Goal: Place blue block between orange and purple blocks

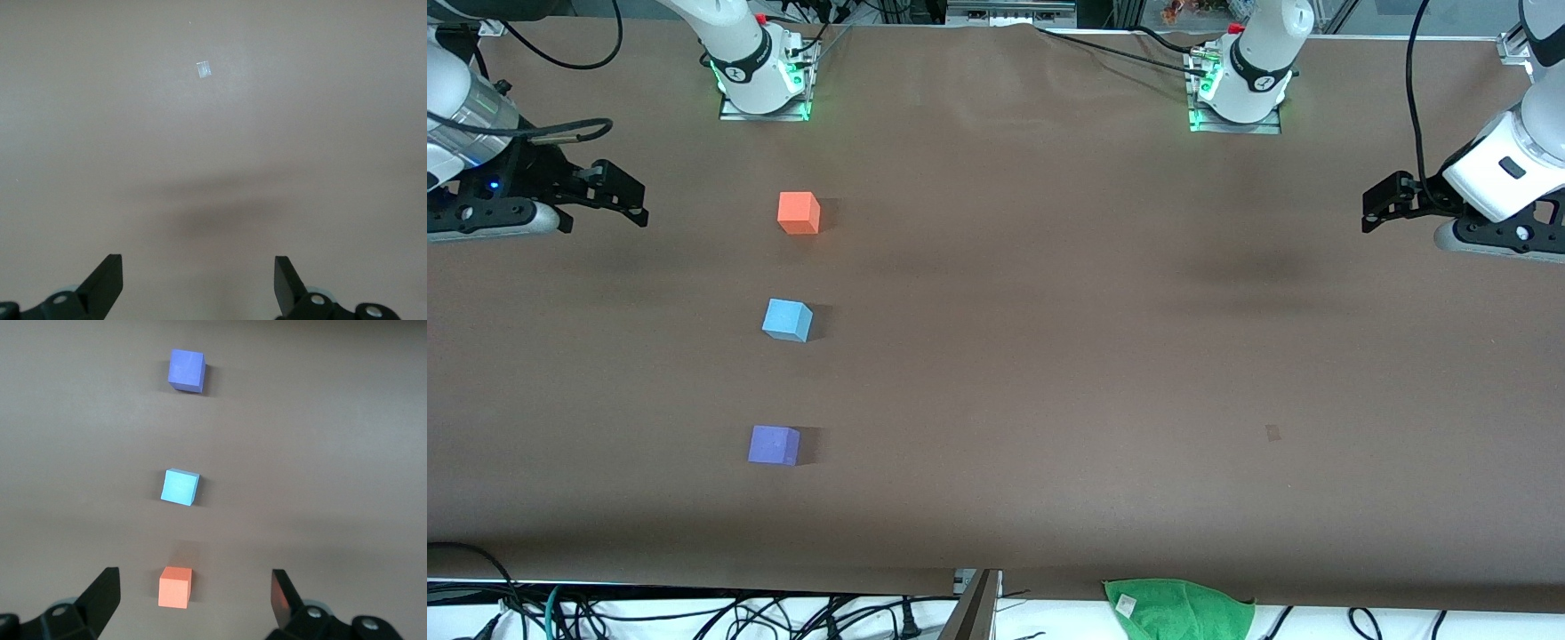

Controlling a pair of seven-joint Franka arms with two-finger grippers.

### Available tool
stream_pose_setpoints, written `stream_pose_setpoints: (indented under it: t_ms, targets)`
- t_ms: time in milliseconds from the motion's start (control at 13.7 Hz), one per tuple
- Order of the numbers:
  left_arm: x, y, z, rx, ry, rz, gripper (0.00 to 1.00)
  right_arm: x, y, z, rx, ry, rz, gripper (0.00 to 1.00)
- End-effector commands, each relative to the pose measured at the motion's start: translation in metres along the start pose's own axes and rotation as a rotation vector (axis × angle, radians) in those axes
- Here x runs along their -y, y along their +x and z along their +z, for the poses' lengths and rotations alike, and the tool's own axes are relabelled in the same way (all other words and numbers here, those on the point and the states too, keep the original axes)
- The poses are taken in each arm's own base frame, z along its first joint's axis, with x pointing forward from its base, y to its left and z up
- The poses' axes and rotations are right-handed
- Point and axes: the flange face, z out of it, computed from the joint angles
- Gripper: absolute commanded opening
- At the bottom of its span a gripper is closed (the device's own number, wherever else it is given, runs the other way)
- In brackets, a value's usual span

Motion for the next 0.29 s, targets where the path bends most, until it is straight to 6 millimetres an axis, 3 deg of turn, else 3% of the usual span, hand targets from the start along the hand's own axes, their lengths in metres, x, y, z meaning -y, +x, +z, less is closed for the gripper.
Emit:
stream_pose_setpoints:
  t_ms: [0,218]
  targets:
    - [-0.0006,-0.0002,-0.0031,0.009,0.006,0.019,1.00,-0.0054,0.0055,-0.0001,0.012,-0.021,-0.024,1.00]
    - [-0.0006,-0.0002,-0.0031,0.009,0.006,0.019,1.00,-0.0086,0.0066,-0.0033,0.007,-0.022,-0.018,1.00]
